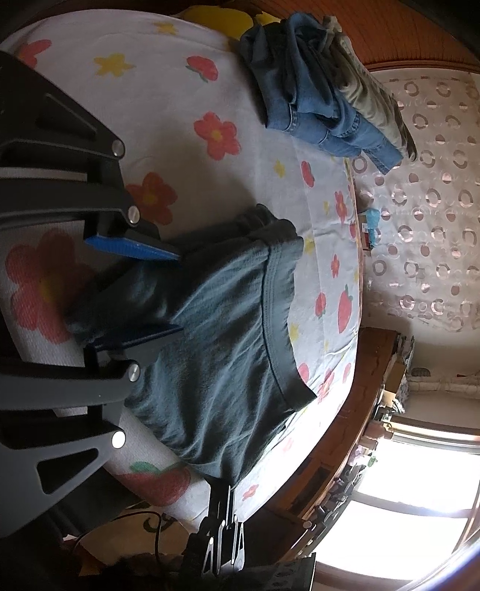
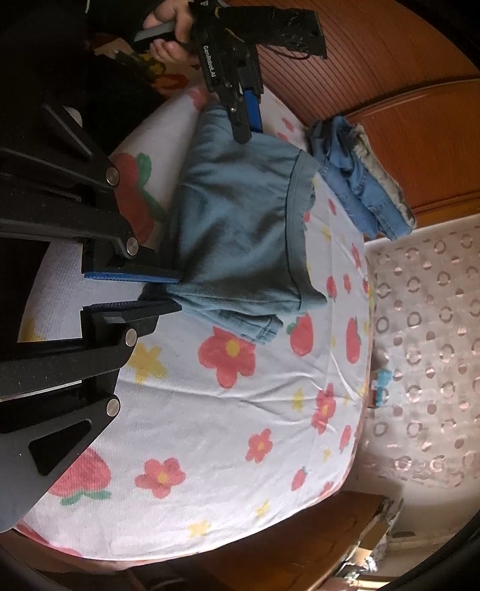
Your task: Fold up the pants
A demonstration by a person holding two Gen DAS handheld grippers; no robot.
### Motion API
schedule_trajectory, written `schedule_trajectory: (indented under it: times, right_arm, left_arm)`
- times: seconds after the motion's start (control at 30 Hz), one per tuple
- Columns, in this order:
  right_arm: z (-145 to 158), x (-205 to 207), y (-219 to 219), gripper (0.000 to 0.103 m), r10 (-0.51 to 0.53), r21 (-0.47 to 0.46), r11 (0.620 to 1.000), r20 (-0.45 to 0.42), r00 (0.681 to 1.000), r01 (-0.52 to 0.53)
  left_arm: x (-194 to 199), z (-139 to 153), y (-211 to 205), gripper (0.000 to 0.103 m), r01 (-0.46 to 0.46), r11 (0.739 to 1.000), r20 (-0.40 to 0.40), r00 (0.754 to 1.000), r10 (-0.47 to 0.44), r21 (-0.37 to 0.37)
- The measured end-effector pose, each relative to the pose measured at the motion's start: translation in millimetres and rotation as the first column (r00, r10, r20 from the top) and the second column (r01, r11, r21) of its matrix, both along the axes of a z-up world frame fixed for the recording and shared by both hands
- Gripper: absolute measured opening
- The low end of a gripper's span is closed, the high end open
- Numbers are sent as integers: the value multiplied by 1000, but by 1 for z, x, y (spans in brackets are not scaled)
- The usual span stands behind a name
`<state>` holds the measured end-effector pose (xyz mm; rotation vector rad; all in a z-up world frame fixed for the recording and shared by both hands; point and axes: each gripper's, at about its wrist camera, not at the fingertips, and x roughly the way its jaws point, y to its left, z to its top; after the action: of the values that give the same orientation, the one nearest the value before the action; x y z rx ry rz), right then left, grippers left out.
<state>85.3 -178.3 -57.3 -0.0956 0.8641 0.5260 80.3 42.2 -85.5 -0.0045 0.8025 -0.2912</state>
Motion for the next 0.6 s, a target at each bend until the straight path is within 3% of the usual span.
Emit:
schedule_trajectory:
  times: [0.2,0.47,0.53,0.6]
  right_arm:
    - [0,-2,2,10,7,-10,1000,0,1000,-7]
    - [4,-3,2,40,-19,-26,999,23,1000,19]
    - [5,-1,3,54,-31,-35,999,28,999,32]
    - [7,0,3,60,-41,-38,998,35,999,42]
  left_arm:
    - [0,-3,2,45,-33,999,-1,999,33,-4]
    - [-2,-5,1,49,-43,999,15,999,43,5]
    - [-2,-5,0,50,-45,999,20,999,45,8]
    - [-3,-5,0,50,-48,999,24,999,47,8]
